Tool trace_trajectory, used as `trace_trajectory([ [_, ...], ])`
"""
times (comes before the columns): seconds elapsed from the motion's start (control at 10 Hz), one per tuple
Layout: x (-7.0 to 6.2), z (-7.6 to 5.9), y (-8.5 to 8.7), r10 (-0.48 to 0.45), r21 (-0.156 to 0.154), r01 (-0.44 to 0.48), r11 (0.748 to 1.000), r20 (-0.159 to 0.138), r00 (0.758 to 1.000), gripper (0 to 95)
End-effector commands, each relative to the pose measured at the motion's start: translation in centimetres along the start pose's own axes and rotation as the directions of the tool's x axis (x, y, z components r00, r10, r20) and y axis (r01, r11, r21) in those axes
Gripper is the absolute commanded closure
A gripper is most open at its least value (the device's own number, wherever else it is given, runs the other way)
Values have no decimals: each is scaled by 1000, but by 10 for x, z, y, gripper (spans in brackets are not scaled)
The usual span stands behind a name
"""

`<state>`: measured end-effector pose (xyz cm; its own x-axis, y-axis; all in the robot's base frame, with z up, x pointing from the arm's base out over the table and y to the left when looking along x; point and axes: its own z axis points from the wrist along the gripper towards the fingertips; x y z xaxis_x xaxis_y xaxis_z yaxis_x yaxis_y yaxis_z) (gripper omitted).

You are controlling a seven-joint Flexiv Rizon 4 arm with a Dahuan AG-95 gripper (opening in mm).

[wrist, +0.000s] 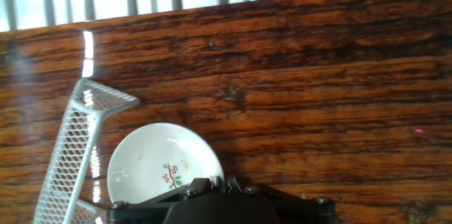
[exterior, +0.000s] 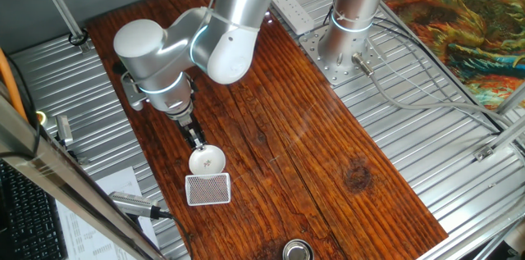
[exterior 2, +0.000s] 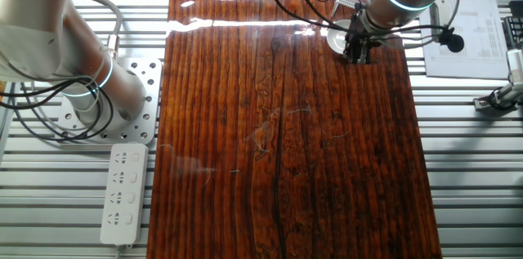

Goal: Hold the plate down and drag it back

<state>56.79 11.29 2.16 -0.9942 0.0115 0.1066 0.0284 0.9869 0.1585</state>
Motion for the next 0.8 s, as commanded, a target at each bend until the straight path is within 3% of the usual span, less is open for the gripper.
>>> trace_trajectory([
  [0.1,0,-1,-1,-3,2,3,1000,-2,1000,950],
  [0.8,1,-2,-11,-15,1,15,1000,-4,1000,950],
])
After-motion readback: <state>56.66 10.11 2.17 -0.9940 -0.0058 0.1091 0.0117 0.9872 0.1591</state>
